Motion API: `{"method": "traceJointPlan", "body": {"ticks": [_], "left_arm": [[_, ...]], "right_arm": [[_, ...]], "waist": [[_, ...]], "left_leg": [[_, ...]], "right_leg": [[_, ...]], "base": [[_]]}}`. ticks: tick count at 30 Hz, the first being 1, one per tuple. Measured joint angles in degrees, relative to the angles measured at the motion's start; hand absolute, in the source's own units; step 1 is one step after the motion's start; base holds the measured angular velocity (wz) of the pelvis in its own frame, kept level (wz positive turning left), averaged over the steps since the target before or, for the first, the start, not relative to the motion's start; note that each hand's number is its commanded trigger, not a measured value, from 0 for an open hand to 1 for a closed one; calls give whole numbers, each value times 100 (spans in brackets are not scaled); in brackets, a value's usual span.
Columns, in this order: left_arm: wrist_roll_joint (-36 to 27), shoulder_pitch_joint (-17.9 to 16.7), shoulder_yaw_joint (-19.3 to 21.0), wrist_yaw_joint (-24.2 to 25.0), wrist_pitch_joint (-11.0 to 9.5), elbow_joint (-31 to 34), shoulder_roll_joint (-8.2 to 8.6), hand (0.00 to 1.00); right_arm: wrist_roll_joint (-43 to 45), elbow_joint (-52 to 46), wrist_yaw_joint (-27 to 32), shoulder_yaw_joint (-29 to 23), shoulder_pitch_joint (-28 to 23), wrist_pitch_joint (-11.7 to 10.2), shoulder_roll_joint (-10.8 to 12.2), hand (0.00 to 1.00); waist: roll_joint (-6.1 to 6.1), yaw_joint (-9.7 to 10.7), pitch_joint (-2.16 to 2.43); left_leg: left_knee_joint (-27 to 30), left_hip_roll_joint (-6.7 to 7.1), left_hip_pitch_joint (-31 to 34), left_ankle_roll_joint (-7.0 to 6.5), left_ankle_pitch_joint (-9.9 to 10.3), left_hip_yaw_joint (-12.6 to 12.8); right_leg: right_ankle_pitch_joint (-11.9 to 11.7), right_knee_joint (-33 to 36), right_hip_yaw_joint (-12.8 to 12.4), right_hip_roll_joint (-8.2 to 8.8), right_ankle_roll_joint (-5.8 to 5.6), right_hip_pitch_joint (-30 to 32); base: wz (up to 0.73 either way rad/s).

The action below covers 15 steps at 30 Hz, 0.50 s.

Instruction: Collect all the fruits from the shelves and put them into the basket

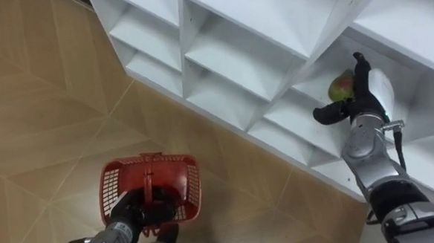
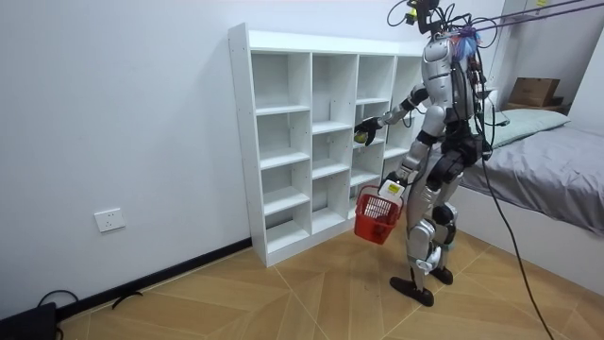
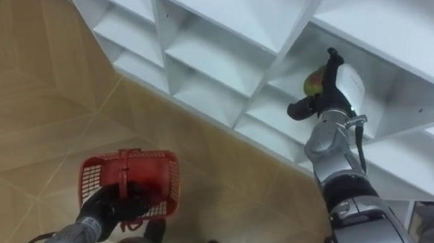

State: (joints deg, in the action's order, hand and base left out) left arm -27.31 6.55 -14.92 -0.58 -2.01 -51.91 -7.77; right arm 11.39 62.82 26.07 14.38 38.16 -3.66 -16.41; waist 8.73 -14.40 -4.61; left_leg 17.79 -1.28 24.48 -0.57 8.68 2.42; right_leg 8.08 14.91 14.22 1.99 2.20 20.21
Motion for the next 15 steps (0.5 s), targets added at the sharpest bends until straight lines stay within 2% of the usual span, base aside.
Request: {"method": "traceJointPlan", "body": {"ticks": [2,3,4,5,15], "left_arm": [[-1,-23,1,-11,0,-1,-1,100],[-4,-41,1,-19,0,-1,-1,100],[-4,-44,0,-28,0,-1,1,100],[-4,-40,-1,-29,0,0,5,100],[-13,-26,-12,-41,0,1,8,100]], "right_arm": [[0,14,2,0,6,2,0,71],[1,14,61,-1,25,1,-5,91],[0,25,67,-1,66,2,-37,91],[0,42,63,-1,90,3,-70,100],[-23,138,142,-2,131,2,-128,100]], "waist": [[0,-11,0],[1,-10,0],[1,-9,0],[0,-9,0],[2,-15,1]], "left_leg": [[9,4,10,0,0,-5],[18,6,14,-1,0,-27],[26,5,19,-1,0,-40],[37,5,28,-1,-1,-57],[110,3,85,-2,-1,-117]], "right_leg": [[0,0,6,-2,0,0],[0,0,3,-2,0,0],[0,0,4,-3,1,-1],[-1,1,4,-5,1,-1],[-7,12,27,-11,11,-1]], "base": [[0],[0],[0],[3],[3]]}}
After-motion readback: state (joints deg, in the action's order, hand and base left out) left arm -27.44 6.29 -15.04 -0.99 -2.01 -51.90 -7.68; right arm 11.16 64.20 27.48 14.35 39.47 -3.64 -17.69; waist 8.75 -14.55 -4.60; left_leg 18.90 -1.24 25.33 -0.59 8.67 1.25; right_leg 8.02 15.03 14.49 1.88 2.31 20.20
